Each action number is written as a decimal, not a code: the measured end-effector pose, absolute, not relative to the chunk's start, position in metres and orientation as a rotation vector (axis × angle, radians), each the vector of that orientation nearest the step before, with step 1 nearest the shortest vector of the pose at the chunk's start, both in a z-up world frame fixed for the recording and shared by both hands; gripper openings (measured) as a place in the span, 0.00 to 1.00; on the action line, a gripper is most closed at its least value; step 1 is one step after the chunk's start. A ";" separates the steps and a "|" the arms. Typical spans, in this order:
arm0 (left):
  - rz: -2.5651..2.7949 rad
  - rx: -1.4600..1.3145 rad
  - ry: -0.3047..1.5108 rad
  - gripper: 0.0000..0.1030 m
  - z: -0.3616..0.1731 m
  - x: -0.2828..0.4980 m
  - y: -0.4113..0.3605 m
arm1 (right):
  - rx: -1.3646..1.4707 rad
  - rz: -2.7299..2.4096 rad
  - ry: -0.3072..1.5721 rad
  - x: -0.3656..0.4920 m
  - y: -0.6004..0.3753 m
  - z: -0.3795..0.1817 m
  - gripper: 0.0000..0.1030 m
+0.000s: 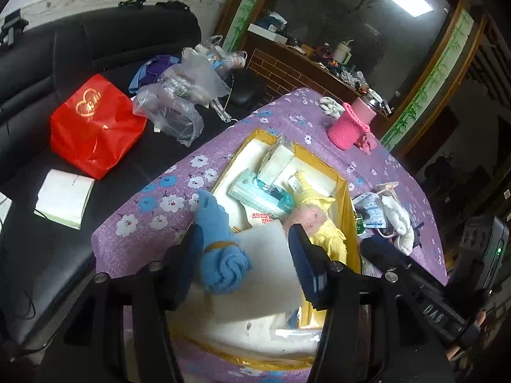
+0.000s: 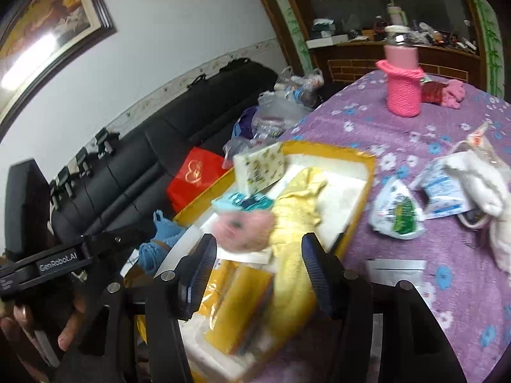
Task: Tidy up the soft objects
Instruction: 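Carry the pouch and blue cloth over the box and open both tools, then grasp the white red-lettered bag with the right tool while the left tool grasps the printed paper sheet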
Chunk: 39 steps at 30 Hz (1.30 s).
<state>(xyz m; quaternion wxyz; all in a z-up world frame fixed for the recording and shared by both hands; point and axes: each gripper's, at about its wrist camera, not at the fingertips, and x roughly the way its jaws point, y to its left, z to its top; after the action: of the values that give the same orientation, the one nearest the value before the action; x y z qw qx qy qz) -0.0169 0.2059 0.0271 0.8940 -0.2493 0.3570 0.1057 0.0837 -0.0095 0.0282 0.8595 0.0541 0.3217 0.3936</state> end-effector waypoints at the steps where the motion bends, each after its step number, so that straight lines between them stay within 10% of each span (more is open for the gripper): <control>1: 0.224 -0.499 0.727 0.52 0.032 -0.022 0.201 | 0.131 0.822 0.668 0.083 -0.021 0.029 0.57; 23: -0.153 -0.343 1.010 0.61 0.013 0.065 0.019 | 0.347 0.436 0.749 0.110 -0.274 -0.006 0.82; 39: 0.042 -0.157 1.222 0.62 -0.032 0.125 -0.032 | 0.231 0.329 0.888 0.167 -0.266 -0.036 0.84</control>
<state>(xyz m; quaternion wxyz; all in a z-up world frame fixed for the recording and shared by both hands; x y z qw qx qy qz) 0.1248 -0.0325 -0.0317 0.8161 -0.0738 0.5729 0.0197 0.1670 -0.2659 -0.0360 0.8836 0.1110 0.4267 0.1580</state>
